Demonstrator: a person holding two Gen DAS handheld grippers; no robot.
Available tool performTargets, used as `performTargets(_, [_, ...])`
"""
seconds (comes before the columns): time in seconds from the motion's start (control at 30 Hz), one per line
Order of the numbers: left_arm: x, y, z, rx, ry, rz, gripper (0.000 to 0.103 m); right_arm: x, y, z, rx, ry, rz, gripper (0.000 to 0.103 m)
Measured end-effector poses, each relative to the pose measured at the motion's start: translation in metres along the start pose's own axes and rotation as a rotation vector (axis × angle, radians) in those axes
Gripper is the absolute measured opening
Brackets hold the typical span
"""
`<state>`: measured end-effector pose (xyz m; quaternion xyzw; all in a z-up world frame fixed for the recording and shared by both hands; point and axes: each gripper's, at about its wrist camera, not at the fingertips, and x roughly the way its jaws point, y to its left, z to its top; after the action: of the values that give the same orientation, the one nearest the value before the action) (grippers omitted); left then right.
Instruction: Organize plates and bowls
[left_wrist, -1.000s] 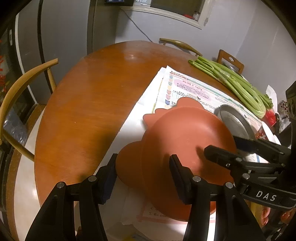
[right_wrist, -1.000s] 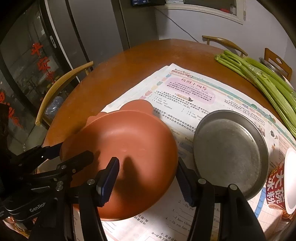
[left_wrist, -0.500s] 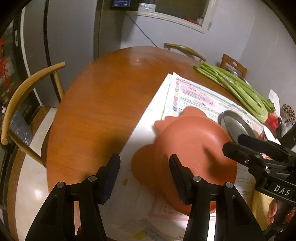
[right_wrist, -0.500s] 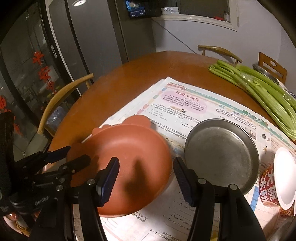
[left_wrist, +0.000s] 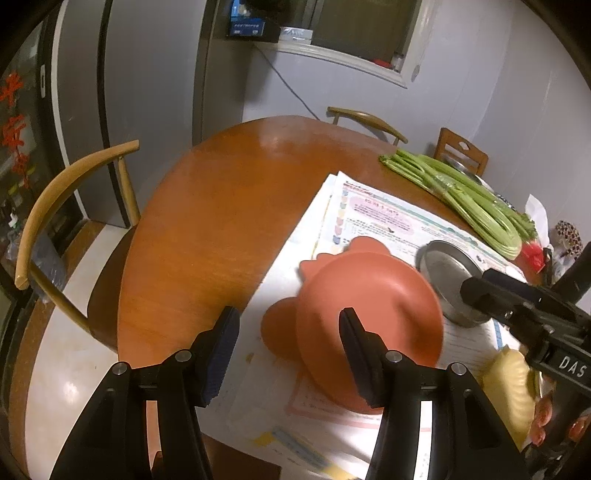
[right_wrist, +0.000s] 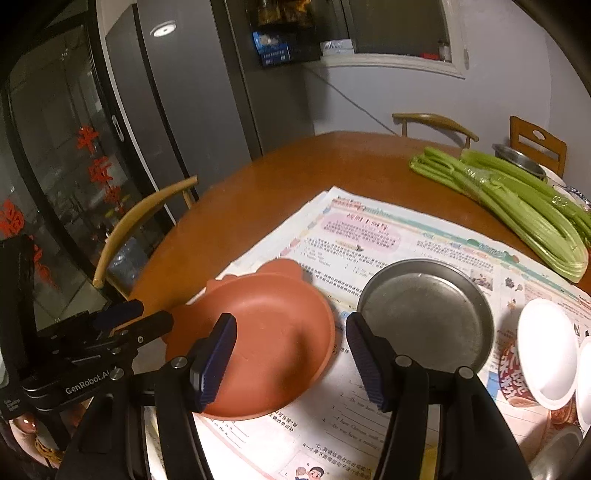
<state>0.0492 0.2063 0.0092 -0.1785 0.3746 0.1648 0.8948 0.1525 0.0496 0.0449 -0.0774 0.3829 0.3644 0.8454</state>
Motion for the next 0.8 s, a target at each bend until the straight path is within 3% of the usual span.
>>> performTargets(0.8, [-0.039, -0.083, -0.01, 0.126, -0.007, -0.08, 0.058, -0.08, -0.038, -0.022, 0.022, -0.116, -0.016, 0.062])
